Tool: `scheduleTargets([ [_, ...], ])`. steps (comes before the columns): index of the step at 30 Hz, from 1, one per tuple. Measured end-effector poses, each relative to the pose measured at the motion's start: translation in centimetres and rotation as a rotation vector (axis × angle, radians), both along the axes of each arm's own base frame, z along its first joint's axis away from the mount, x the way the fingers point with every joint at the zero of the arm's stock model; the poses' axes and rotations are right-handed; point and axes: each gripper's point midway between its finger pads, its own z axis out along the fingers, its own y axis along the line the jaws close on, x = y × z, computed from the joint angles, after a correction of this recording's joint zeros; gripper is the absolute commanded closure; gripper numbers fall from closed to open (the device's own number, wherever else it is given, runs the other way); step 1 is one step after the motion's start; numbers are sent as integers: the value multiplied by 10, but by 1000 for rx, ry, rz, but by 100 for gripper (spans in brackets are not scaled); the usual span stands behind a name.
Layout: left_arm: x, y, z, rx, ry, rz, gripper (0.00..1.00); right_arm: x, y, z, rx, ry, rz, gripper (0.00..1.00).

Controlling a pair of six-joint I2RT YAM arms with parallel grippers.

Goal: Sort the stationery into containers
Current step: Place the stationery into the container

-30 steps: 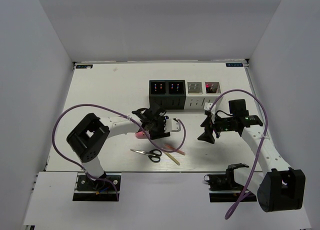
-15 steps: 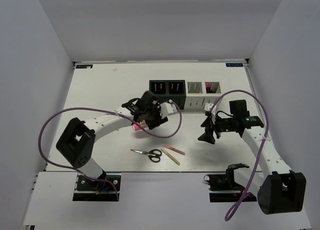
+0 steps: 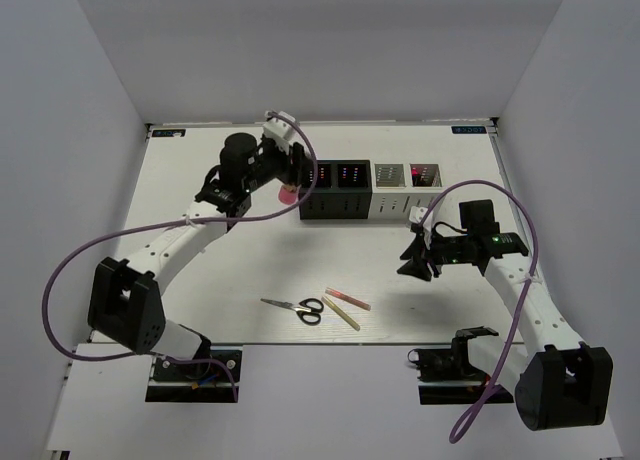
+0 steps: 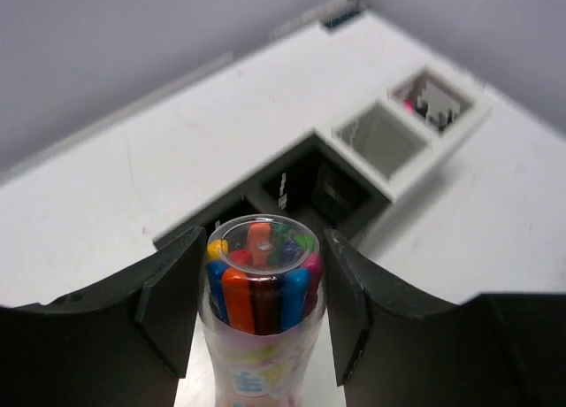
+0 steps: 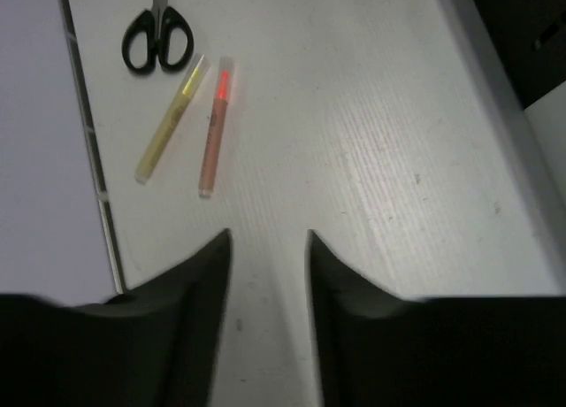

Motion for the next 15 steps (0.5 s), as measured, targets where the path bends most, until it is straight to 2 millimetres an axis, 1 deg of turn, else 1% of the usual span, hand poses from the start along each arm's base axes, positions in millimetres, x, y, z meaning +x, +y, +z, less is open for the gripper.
scheduleTargets([
  [1,7,0,7,-42,-15,15,100,0,0,0,3,0,1,87],
  [2,15,-2,14,-88,-28,28,100,-1,0,0,4,1,4,100],
  [3,22,-4,19,-131,-38,38,100,-2,1,0,6,7,4,100],
  [5,35,-8,22,-206,-35,52,100,-4,1,0,10,24,3,100],
  [10,65,-24,11,-329,-3,65,100,-5,1,-1,10,40,3,100],
  [15,83,-31,5,-397,7,85,100,-6,2,-1,10,42,3,100],
])
